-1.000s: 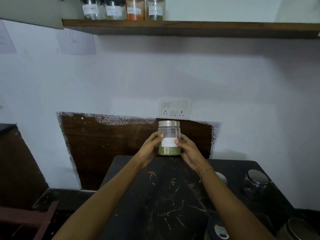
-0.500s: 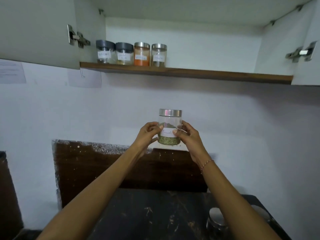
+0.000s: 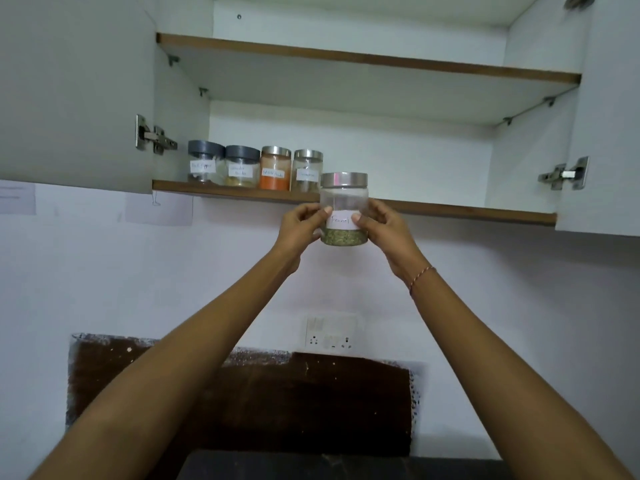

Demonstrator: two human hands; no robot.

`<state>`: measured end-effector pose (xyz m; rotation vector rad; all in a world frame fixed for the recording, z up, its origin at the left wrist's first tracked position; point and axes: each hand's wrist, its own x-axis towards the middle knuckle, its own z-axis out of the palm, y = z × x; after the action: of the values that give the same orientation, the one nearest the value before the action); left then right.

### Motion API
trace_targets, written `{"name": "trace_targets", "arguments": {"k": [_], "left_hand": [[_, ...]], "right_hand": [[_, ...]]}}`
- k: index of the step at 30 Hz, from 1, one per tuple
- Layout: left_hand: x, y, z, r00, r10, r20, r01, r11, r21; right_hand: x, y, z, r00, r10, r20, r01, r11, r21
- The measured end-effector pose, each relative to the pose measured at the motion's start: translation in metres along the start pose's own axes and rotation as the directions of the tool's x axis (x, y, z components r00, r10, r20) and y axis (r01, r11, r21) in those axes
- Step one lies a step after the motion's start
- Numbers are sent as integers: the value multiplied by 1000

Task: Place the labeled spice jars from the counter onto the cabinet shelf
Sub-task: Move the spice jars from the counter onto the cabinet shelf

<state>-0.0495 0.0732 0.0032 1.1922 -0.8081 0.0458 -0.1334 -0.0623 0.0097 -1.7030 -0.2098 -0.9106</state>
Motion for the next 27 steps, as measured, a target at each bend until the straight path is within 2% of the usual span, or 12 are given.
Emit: {"name": "trace_targets", "arguments": {"k": [6,9,13,18,21,27], "left_hand": [[45,42,20,997,78,-18,-78,997,9],[70,52,28,998,66,-20,-65,997,31],[102,54,36,1000,-11,-16,13,997,77],[140,49,37,998,-58,-10,59,988,142],[159,44,35,991,-136,10,132,974,185],[191,25,35,966,-256,44,245,953,178]], "right_hand": [[50,-30,-11,995,-73,-66,73,997,-4],[71,-30,-17,991,-107,-79,106,994,-9],[102,-25,-21,988,-117,-100,107,989,-101],[143,-7,-27,990,-66,-125,47,987,-151],[166,3,-29,995,0,-104,-19,982,-185],[206,18,-27,990,118,-81,-137,943,-302]]}}
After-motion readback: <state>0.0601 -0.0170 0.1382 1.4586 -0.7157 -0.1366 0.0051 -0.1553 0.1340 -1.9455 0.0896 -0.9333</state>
